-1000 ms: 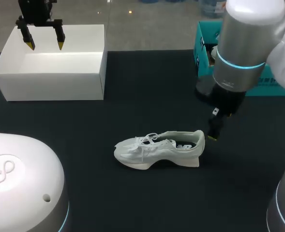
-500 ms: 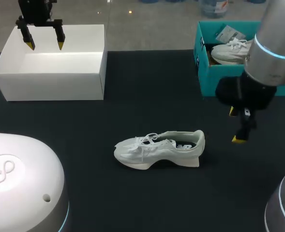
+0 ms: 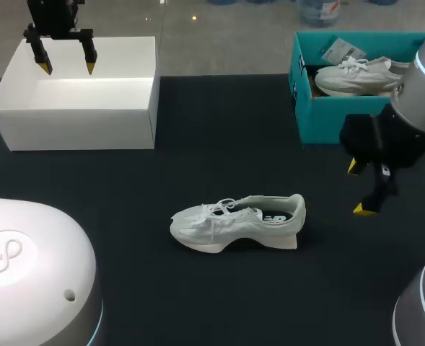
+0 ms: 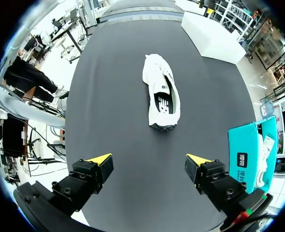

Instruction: Take the shoe out of the shoebox, open the shoe tongue, remove and reinsert the insole, then place the shoe into the shoebox

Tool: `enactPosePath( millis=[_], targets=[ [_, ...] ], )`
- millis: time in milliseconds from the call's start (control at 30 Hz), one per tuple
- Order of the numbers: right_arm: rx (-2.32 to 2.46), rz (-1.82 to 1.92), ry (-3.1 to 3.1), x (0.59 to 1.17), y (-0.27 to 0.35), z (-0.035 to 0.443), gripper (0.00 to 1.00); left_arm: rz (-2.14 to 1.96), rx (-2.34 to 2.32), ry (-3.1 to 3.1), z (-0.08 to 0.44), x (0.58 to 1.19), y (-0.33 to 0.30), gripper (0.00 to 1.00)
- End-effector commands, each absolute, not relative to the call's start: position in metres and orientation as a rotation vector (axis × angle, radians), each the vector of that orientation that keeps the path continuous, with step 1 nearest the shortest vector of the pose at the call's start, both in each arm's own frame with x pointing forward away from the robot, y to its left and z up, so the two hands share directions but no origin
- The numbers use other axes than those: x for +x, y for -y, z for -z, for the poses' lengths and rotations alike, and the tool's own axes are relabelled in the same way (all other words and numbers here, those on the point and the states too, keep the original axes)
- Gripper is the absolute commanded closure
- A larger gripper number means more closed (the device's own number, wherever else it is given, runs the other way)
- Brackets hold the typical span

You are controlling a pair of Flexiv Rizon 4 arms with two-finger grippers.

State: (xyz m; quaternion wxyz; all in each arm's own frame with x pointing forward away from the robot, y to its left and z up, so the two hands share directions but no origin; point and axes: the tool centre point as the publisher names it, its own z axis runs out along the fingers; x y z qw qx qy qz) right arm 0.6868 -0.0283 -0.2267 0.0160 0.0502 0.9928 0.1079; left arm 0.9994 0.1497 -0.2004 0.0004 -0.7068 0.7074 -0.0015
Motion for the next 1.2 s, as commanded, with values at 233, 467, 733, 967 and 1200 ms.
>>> enactPosePath(
  millis=[233,467,733,967,1200],
  targets=[
    [-0.157,-0.800,-2.797,0.665,0.056,0.255,0.00,0.002,-2.221,-2.222,0.200,1.000,-0.150,0.00],
    [-0.167,-0.954,-2.767,0.658,0.060,0.273,0.00,0.002,-2.221,-2.222,0.200,1.000,-0.150,0.00],
    [-0.151,-1.047,-2.721,0.658,0.061,0.284,0.00,0.002,-2.221,-2.222,0.200,1.000,-0.150,0.00],
    [-0.118,-1.126,-2.680,0.664,0.060,0.300,0.00,0.002,-2.221,-2.222,0.200,1.000,-0.150,0.00],
    [-0.087,-1.189,-2.628,0.669,0.061,0.315,0.00,0.002,-2.221,-2.222,0.200,1.000,-0.150,0.00]
  ],
)
